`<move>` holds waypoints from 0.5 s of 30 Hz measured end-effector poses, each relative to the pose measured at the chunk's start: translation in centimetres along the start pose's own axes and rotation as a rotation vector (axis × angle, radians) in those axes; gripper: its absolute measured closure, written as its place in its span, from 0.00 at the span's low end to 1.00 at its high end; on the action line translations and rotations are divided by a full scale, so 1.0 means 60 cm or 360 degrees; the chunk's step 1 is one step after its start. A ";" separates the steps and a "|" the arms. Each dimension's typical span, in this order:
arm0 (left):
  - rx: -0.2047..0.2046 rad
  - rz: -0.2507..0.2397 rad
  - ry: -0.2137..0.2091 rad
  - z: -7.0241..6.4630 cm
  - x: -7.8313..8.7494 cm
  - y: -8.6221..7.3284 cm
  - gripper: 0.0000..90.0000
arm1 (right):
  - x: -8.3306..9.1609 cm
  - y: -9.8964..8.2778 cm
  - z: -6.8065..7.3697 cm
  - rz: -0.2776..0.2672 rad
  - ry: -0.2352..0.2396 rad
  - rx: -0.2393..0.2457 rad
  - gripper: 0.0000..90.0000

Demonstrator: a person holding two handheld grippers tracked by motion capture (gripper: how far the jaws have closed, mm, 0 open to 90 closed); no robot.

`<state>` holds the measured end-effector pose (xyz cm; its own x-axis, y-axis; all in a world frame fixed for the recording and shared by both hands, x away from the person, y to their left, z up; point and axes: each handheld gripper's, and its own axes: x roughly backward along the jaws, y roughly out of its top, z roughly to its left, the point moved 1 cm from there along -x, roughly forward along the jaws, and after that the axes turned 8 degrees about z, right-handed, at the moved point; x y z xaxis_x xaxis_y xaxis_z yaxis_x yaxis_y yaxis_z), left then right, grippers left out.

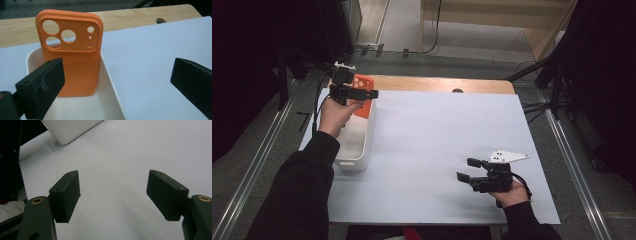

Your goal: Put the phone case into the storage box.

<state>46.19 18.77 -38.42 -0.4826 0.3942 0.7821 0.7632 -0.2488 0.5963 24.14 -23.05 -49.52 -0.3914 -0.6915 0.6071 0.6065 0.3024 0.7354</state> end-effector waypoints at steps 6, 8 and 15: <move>-0.0007 -0.0015 -0.0106 -0.012 0.009 0.000 0.00 | -0.002 0.001 0.003 -0.0001 0.0012 0.0015 0.28; -0.0029 -0.0008 -0.0121 -0.017 0.012 -0.001 0.00 | -0.002 0.001 0.002 0.0002 0.0015 0.0012 0.28; -0.0089 0.0010 -0.0191 -0.030 0.022 -0.011 0.00 | 0.000 0.000 -0.001 0.0000 0.0005 0.0004 0.28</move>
<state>44.25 17.84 -37.48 -0.4204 0.4947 0.7606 0.7393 -0.2992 0.6033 24.17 -23.10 -49.52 -0.3892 -0.6937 0.6060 0.6046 0.3040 0.7363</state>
